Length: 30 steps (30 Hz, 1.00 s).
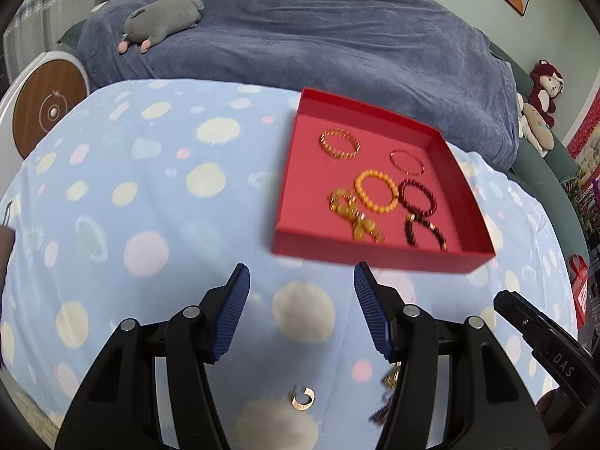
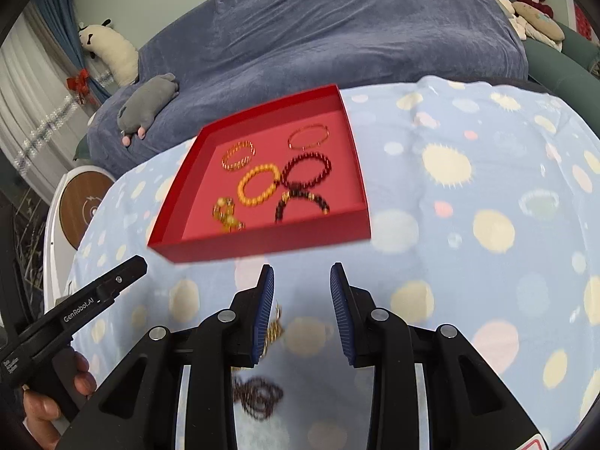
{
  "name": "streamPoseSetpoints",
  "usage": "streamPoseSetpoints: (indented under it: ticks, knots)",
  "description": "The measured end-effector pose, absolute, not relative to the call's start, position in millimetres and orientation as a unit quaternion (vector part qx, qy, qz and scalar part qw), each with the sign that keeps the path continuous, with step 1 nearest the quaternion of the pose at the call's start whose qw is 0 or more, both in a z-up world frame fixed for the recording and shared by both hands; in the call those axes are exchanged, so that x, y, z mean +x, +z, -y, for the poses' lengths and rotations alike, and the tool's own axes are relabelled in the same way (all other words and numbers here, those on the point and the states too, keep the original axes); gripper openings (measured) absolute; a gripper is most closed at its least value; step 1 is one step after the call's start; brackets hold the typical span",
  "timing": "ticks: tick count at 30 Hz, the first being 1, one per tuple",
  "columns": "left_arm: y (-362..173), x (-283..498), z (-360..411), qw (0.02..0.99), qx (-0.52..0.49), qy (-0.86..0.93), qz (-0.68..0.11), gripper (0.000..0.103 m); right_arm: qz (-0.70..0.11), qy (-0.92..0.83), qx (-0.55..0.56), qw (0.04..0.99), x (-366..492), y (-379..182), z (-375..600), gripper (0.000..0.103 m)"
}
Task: Organize jewelry
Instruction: 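Withdraw both tools from the box toward the watch and garnet bracelet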
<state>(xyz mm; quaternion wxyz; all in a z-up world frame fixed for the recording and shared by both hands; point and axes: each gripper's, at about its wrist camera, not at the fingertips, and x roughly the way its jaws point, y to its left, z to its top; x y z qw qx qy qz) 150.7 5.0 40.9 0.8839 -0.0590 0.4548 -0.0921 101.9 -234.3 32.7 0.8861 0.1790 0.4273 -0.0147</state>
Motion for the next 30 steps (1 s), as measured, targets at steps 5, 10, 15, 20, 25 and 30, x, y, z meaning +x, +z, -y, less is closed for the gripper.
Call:
streamPoseSetpoints:
  ticks: [5, 10, 15, 20, 25, 30]
  knots:
    - [25.4, 119.6, -19.8, 0.874, -0.064, -0.078, -0.476, 0.055, -0.442, -0.012, 0.182, 0.878, 71.2, 22.5, 222.9, 0.031]
    - [14.7, 93.2, -28.8, 0.868, -0.067, -0.069, -0.488, 0.055, -0.456, -0.005, 0.188, 0.870, 47.0, 11.2, 210.2, 0.031]
    - [10.3, 72.5, -29.2, 0.870, -0.047, -0.073, -0.486, 0.055, -0.466, 0.004, 0.186, 0.865, 29.5, 2.1, 195.8, 0.031]
    - [4.5, 59.8, -27.2, 0.867, -0.039, -0.080, -0.490, 0.055, -0.472, 0.011, 0.184, 0.862, 20.0, -4.6, 185.2, 0.031]
    - [2.3, 57.2, -26.3, 0.866, -0.040, -0.083, -0.492, 0.055, -0.474, 0.016, 0.181, 0.862, 19.8, -5.4, 179.7, 0.031]
    - [-1.2, 56.7, -29.6, 0.865, -0.045, -0.077, -0.494, 0.055, -0.475, 0.021, 0.172, 0.863, 27.3, -7.3, 175.1, 0.031]
